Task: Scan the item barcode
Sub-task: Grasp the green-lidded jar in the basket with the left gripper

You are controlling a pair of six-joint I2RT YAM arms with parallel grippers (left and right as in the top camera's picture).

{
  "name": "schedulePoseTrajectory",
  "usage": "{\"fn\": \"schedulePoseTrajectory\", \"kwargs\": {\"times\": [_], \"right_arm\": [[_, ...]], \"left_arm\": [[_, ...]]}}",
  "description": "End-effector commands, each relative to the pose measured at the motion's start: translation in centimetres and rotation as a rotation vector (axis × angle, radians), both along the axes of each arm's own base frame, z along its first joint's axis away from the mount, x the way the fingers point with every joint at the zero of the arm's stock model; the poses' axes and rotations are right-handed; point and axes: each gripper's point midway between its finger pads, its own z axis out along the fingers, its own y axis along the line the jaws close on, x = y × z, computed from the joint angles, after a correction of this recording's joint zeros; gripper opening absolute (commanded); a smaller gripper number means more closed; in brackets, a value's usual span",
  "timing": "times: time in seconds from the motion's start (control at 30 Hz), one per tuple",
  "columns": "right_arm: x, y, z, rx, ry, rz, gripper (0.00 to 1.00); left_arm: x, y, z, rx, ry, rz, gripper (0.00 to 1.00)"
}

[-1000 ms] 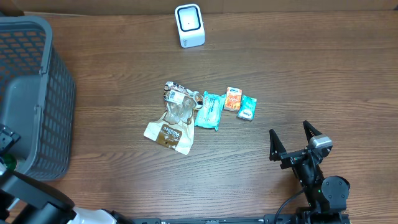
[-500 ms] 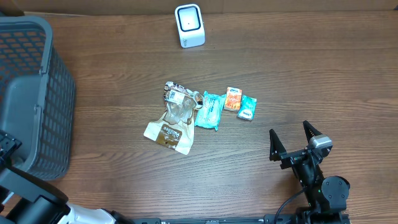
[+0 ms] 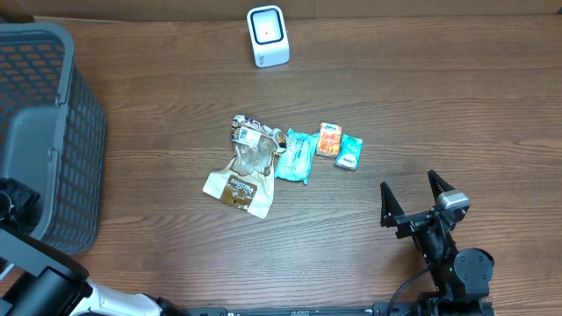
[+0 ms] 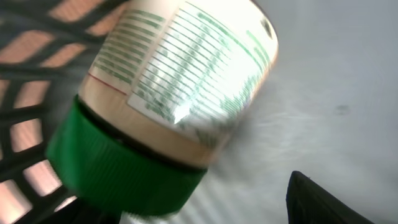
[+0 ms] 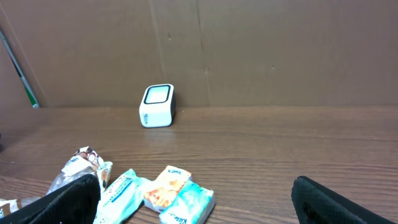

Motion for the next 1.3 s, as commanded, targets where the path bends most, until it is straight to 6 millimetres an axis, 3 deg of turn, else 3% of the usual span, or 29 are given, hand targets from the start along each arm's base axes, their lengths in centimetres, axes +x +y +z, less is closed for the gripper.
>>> {"fn": "schedulePoseTrajectory", "kwargs": {"times": [0.0,0.27,0.63,1.0,1.13,1.27], "right_arm": [[0.0,0.2,-0.2,0.004,-0.001,0.01,1.0],[0.0,0.2,-0.2,0.004,-0.001,0.01,1.0],[0.0,0.2,-0.2,0.004,-0.001,0.01,1.0],[0.0,0.2,-0.2,0.004,-0.001,0.01,1.0],[0.0,0.2,-0.2,0.004,-0.001,0.01,1.0],[0.0,0.2,-0.2,0.004,-0.001,0.01,1.0]], "left_arm": [[2.4,-0.4,0.8,-0.032,-0.1,-0.024,0.67],[4.6,0.9,3.8,0.058,-0.132,-0.126,0.69],[3.2,1.8,3.6,0.117,-0.033,-0.174,0.78],[4.7,3.6,4.5,0.25,-0.018,-0.394,0.8],[5.3,4.2,3.9,0.295,-0.002,-0.478,0.8],[5.4,4.4,1.7,0.259,0.017,-0.487,0.83]]}}
